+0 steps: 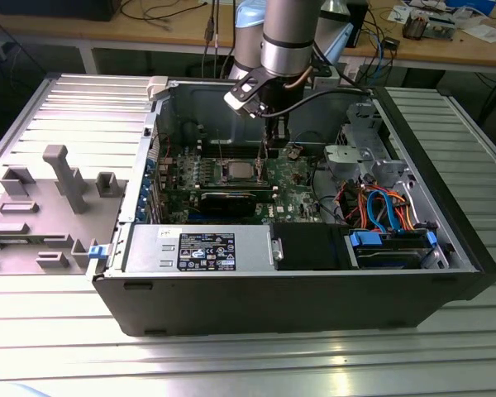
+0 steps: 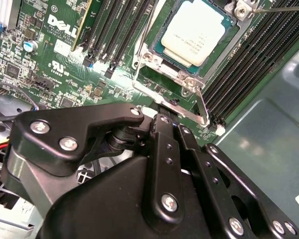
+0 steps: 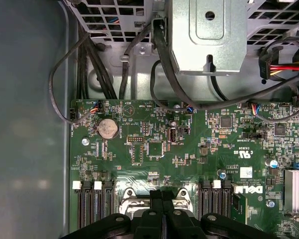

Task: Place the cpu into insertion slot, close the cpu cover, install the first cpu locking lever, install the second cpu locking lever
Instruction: 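Close the cpu cover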

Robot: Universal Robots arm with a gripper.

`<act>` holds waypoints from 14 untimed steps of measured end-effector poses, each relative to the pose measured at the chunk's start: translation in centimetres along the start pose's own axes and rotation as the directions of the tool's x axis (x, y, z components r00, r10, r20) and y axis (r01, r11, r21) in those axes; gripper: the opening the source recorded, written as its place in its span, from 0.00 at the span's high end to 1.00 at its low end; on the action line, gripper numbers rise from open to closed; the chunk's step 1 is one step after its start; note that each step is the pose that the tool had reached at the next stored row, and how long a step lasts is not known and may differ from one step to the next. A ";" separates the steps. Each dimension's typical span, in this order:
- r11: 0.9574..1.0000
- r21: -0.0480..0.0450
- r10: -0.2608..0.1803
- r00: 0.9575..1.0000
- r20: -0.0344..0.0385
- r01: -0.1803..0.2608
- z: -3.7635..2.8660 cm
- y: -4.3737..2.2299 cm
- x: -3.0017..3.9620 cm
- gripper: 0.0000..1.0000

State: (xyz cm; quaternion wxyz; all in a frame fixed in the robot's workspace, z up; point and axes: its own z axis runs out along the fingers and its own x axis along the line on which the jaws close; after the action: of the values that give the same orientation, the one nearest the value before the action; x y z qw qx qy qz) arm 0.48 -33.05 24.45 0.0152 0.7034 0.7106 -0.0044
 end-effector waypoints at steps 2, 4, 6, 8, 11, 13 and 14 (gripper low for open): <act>1.000 0.000 0.000 1.000 0.000 0.000 0.01 -0.02 0.00 0.89; 1.000 0.001 0.000 1.000 0.000 0.000 0.02 -0.04 0.00 0.89; 1.000 0.001 0.000 1.000 0.000 0.000 0.03 -0.07 0.00 0.89; 1.000 0.001 0.000 1.000 0.000 0.000 0.04 -0.13 0.00 0.89; 1.000 0.001 0.000 1.000 0.000 0.000 0.04 -0.14 0.00 0.89; 1.000 0.001 0.000 1.000 0.000 0.000 0.04 -0.15 0.00 0.89; 1.000 0.001 0.000 1.000 0.000 0.000 0.04 -0.15 0.00 0.89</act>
State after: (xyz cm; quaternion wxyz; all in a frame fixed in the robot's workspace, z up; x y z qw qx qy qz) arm 0.34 -33.05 24.41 0.0149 0.7034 0.7106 -0.0048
